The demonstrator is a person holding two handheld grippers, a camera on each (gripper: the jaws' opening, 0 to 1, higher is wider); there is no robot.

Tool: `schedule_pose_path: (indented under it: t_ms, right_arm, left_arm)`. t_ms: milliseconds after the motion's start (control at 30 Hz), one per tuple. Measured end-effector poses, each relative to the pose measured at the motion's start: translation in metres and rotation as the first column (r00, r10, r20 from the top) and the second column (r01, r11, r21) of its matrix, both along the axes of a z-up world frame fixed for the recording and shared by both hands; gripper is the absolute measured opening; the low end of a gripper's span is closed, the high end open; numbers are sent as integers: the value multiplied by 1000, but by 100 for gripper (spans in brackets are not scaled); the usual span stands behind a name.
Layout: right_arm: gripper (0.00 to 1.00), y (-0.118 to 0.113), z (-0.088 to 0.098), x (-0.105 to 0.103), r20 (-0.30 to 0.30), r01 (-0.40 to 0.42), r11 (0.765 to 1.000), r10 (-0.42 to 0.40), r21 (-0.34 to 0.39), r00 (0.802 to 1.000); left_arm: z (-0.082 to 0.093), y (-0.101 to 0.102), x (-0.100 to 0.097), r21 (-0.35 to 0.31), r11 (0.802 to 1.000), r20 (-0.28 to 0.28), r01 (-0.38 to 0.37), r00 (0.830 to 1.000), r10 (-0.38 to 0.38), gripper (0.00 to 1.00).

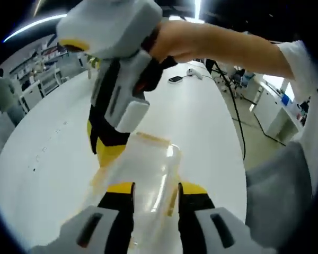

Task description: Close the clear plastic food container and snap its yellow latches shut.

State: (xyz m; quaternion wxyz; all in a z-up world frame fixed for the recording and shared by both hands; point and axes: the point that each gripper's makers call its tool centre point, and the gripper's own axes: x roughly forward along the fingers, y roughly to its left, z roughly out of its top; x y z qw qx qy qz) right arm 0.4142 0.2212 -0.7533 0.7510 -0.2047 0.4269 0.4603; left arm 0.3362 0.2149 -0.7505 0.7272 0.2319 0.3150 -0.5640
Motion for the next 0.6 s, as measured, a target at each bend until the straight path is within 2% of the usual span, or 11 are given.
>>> schedule_pose_path:
  t_ms: [67, 133, 233, 400, 600]
  right_arm:
    - [22, -1, -3, -6, -39, -29, 999, 28, -20, 999]
    - [24, -2, -5, -7, -30, -63, 996, 62, -55, 998]
    - [23, -1, -8, -10, -41, -101, 991, 98, -84, 994]
    - [28, 2, -9, -13, -66, -158, 981, 151, -114, 986]
    - [29, 7, -14, -13, -82, -223, 960, 212, -171, 974]
  left_arm:
    - [-1, 1, -4, 3, 1000, -23, 16, 1000, -16, 35]
    - [-3, 3, -4, 17, 999, -14, 28, 1000, -27, 35]
    - [-7, 5, -6, 52, 997, 7, 63, 998, -64, 35]
    - [-9, 5, -9, 95, 989, 44, 110, 992, -114, 37]
    - [-12, 2, -13, 138, 976, 103, 169, 978, -183, 38]
